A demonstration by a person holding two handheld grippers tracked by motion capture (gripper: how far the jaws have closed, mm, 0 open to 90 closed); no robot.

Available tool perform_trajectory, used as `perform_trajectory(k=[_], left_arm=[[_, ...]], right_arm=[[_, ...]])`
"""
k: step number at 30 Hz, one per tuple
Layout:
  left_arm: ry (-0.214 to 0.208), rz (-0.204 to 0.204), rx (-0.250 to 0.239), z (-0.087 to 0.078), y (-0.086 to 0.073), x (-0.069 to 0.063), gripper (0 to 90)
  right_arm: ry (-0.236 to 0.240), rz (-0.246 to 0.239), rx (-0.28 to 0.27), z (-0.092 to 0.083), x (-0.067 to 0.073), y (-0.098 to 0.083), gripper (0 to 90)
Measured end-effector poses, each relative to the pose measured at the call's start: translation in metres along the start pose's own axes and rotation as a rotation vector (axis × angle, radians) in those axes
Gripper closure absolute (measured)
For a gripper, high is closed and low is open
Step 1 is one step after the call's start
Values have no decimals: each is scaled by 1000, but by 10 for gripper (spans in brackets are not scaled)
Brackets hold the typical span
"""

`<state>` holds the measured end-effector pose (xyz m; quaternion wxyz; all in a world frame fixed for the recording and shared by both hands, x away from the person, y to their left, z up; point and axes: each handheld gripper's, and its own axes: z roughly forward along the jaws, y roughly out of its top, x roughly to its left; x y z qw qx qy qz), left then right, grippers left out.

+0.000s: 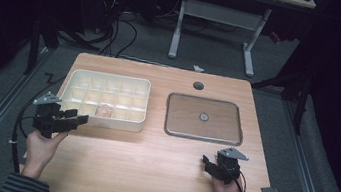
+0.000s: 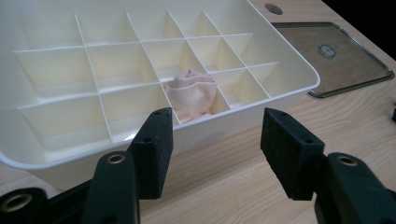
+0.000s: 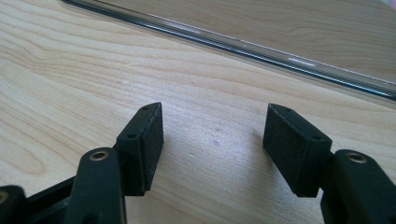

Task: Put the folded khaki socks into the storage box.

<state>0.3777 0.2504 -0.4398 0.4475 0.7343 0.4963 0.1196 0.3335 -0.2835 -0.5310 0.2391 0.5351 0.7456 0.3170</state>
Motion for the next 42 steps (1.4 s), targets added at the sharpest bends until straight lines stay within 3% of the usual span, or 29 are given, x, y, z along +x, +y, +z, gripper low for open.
perform_trajectory(k=[7,16,42], left_arm=[[5,9,1,-1,-5,-3,447],[-25,2,-8,-3,-11,-8,439],[-33,49,-2,7,-25,-30,425]], right_arm=[[0,0,0,0,0,0,382],[0,0,0,0,0,0,382],[0,0,0,0,0,0,382]])
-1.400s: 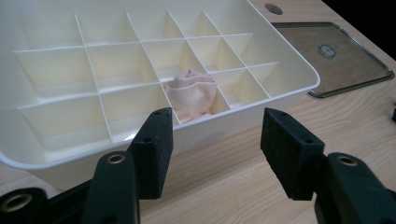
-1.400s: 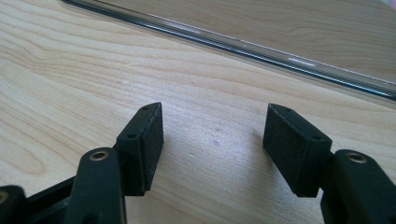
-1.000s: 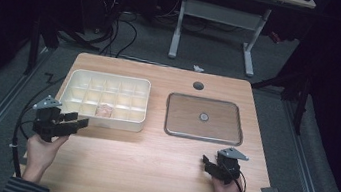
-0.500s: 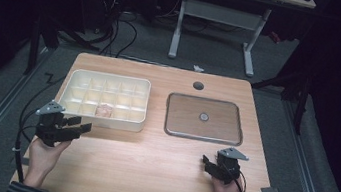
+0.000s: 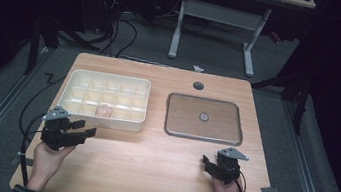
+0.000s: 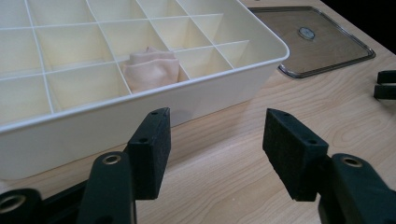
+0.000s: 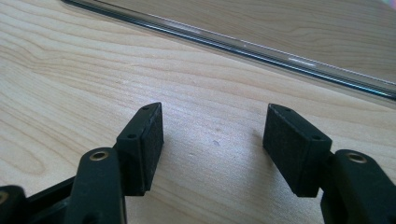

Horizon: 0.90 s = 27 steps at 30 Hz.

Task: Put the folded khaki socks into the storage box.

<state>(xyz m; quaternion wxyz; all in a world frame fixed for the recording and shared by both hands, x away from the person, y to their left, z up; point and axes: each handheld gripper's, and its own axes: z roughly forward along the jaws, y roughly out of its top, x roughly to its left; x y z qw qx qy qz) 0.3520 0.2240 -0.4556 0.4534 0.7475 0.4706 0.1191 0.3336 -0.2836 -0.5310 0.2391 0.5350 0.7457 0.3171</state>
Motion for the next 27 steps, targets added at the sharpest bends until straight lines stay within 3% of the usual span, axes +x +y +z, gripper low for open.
perform_trajectory(k=[4,13,27], left_arm=[[-6,-18,-12,2,-1,-3,429],[-20,-1,2,11,-6,-12,424],[-14,57,20,21,-14,-22,386]], right_arm=[[0,0,0,0,0,0,382],[0,0,0,0,0,0,382],[0,0,0,0,0,0,382]])
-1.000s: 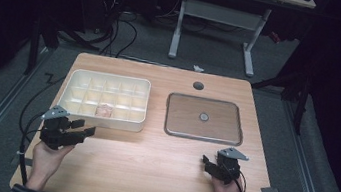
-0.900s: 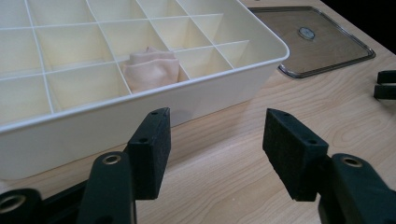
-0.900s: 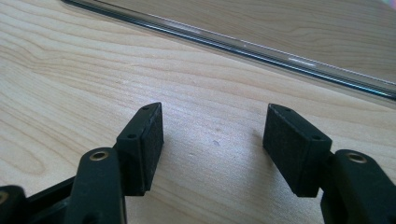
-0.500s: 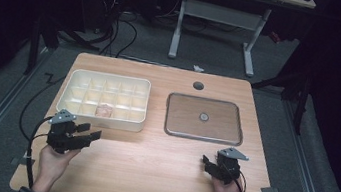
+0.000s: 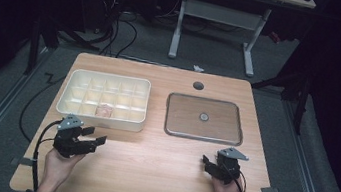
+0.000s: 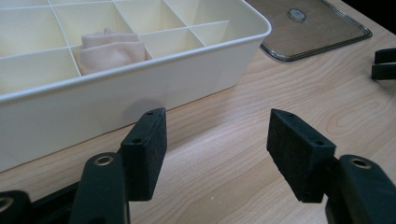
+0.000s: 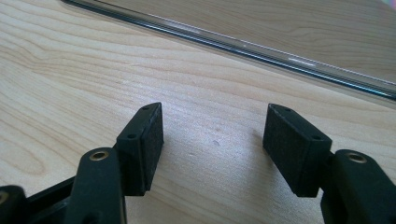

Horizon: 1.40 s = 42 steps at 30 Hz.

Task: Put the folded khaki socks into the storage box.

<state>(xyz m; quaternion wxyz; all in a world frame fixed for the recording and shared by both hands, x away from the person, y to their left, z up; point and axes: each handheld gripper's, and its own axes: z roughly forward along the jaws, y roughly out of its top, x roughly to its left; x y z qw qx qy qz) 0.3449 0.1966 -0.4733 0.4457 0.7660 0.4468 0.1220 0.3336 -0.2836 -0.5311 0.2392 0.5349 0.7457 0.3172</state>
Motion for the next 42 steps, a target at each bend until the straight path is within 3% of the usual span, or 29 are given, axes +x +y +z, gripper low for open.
perform_trajectory(k=[19,35,42], left_arm=[[-6,1,31,16,-12,-2,352],[23,18,48,27,-21,-1,341],[60,36,72,34,-25,0,339]], right_arm=[[0,0,0,0,0,0,382],[0,0,0,0,0,0,382],[0,0,0,0,0,0,382]])
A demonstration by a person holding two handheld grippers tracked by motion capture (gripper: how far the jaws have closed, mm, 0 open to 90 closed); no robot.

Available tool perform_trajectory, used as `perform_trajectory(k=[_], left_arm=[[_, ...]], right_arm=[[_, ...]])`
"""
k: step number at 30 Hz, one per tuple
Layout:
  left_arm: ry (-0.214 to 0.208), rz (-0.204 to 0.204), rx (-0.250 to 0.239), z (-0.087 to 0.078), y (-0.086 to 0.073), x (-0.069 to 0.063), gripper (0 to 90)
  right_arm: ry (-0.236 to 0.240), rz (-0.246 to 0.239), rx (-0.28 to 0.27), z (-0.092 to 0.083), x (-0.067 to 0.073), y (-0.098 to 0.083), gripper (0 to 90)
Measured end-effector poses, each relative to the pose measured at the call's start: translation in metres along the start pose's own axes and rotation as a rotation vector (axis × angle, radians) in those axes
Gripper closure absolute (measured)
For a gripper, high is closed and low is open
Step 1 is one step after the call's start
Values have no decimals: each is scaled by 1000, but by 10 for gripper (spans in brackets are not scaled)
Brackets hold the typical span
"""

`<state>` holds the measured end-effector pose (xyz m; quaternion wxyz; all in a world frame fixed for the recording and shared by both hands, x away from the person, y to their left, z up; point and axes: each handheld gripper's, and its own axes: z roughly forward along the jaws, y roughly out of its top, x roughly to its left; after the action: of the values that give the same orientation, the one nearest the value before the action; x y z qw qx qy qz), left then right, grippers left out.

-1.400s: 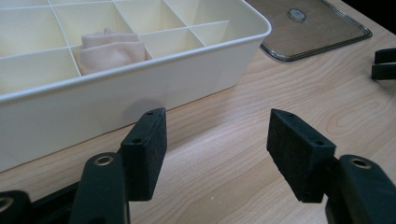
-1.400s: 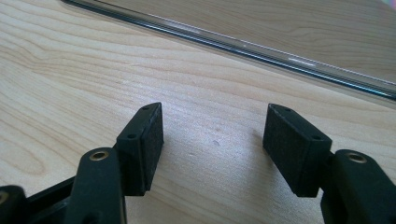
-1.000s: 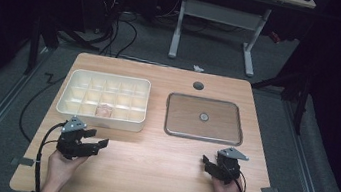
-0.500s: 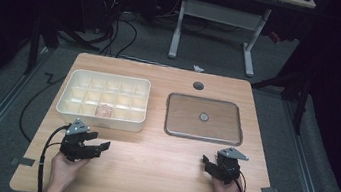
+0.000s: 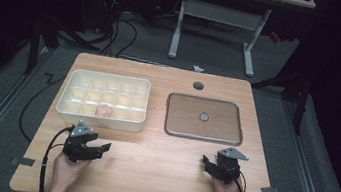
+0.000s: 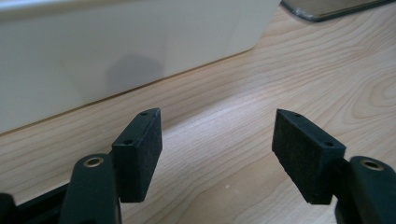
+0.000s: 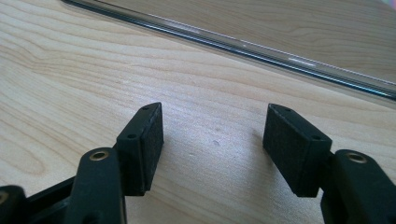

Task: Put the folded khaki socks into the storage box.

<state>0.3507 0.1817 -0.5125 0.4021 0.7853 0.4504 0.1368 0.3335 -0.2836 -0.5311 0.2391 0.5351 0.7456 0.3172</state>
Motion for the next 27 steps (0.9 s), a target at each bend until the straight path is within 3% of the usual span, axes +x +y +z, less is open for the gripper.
perform_trajectory(k=[12,27], left_arm=[[58,6,11,12,-1,2,339],[100,14,20,21,-2,4,340]], right_arm=[[0,0,0,0,0,0,382],[0,0,0,0,0,0,382]])
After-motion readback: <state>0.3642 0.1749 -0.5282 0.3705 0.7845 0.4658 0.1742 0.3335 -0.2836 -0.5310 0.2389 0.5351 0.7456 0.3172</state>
